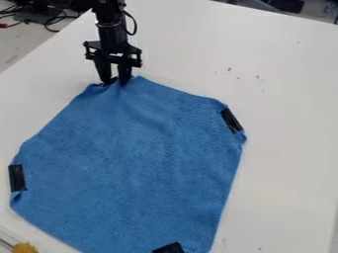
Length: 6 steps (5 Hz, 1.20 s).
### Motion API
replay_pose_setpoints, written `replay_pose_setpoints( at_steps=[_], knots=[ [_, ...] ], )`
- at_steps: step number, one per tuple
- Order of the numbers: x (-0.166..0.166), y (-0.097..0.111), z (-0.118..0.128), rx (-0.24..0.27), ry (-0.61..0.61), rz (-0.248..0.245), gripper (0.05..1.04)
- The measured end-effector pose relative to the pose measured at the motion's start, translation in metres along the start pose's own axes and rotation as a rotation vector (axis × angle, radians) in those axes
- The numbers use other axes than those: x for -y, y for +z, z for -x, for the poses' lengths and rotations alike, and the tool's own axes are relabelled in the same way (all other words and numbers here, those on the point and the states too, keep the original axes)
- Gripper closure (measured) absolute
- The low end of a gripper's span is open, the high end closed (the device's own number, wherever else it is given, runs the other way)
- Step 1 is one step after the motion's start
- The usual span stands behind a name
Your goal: Fold the cloth from top left to bottom right
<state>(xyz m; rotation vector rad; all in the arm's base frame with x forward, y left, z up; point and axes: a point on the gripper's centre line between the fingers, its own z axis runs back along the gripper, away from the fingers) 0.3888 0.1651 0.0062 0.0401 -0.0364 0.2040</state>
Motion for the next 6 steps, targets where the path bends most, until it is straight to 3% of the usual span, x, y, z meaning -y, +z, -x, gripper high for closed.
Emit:
replay_pose_setpoints(
  at_steps=[1,2,3,4,5,6],
  knots=[
    [-0.001,0.000,0.003,-0.002,-0.010,-0.012,0.794],
    [-0.008,0.010,0.007,-0.004,-0.029,-0.059,0.913],
    [-0.006,0.047,0.003,0.075,-0.060,-0.126,0.983],
    [0.009,0.070,0.008,0.123,-0.103,-0.170,0.999],
    [0.029,0.087,0.025,0.172,-0.102,-0.162,0.999],
    [0.068,0.096,0.051,0.216,-0.089,-0.121,0.999]
  ],
)
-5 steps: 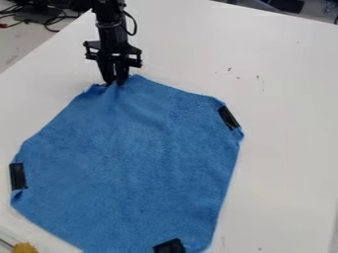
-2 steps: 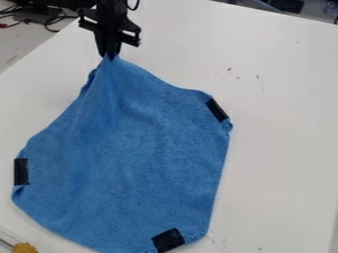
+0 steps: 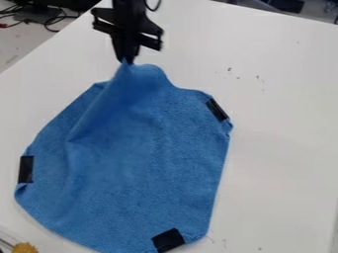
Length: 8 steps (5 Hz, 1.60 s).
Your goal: Fold the cloth from top left to bottom right
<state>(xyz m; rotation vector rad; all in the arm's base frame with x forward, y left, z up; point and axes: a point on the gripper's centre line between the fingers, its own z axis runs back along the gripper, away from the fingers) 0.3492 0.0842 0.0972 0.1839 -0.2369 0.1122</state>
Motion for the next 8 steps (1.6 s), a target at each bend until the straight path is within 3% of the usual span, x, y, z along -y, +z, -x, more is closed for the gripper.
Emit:
replay_pose_setpoints(
  at_steps=[2,5,6,8],
  knots=[
    [0.070,0.033,0.031,0.063,0.047,0.083,0.999],
    [0.100,0.010,0.073,0.061,0.152,0.177,0.969],
    [0.107,0.020,0.074,0.072,0.169,0.209,0.783],
    [0.121,0.034,0.070,0.021,0.159,0.295,0.197]
  ],
)
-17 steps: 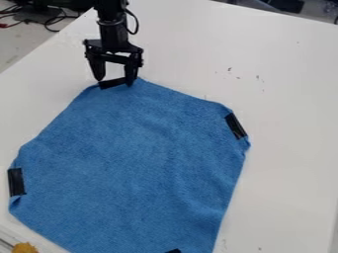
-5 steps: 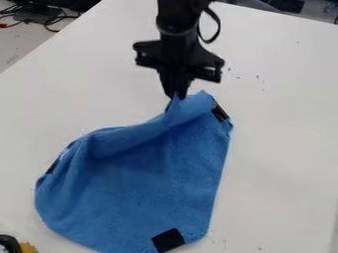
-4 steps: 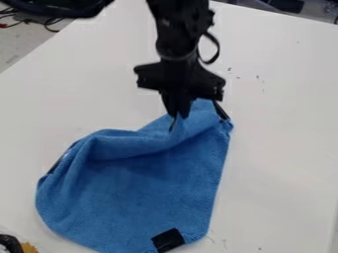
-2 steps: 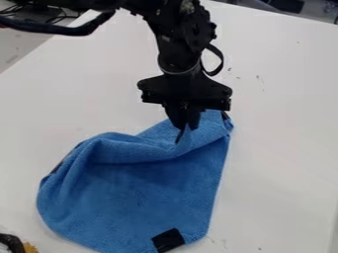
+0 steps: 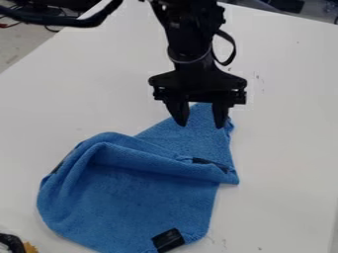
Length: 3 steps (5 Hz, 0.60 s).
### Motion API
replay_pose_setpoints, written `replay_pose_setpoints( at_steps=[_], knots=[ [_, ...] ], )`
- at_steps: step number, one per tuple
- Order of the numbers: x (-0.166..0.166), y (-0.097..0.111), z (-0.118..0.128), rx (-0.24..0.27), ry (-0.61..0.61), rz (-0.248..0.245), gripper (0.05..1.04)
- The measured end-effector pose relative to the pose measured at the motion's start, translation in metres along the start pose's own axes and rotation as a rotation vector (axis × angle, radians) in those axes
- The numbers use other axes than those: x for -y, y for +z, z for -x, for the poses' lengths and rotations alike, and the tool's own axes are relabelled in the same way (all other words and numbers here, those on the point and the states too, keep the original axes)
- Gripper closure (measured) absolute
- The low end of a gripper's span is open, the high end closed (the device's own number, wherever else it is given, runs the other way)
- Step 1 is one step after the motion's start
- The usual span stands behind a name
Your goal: Fold the cloth from top left to bottom right
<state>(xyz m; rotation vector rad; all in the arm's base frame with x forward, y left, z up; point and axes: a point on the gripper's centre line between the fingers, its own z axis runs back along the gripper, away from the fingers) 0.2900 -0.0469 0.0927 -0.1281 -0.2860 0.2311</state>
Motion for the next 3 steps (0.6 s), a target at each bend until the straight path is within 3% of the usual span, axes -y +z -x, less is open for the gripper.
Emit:
replay_pose_setpoints(
  at_steps=[1,3],
  knots=[
    [0.0053,0.0076,-0.0032,-0.024,-0.010,0.014,0.068],
    [0.0110,0.0109,-0.0108,-0.083,-0.062,0.011,0.077]
  ],
)
